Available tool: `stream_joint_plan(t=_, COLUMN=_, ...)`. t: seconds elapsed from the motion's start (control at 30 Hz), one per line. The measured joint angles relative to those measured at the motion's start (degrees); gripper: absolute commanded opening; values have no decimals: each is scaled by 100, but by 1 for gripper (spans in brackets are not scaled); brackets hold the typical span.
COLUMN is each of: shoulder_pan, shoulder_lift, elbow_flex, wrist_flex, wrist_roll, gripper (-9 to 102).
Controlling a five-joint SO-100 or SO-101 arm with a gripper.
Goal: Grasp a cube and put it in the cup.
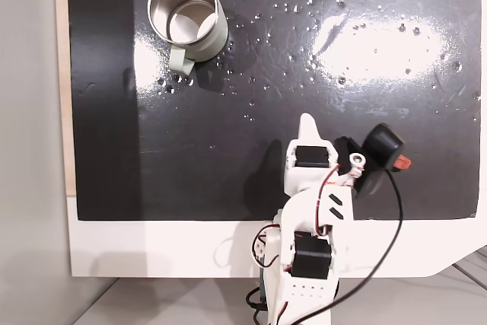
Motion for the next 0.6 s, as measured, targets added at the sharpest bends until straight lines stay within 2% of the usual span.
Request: stream_joint_plan(t=0.6, shoulder_pan=1714, shoulder_lift=-2347, elbow_flex=-4544, wrist_flex=2109, wrist_roll=-334, gripper=0)
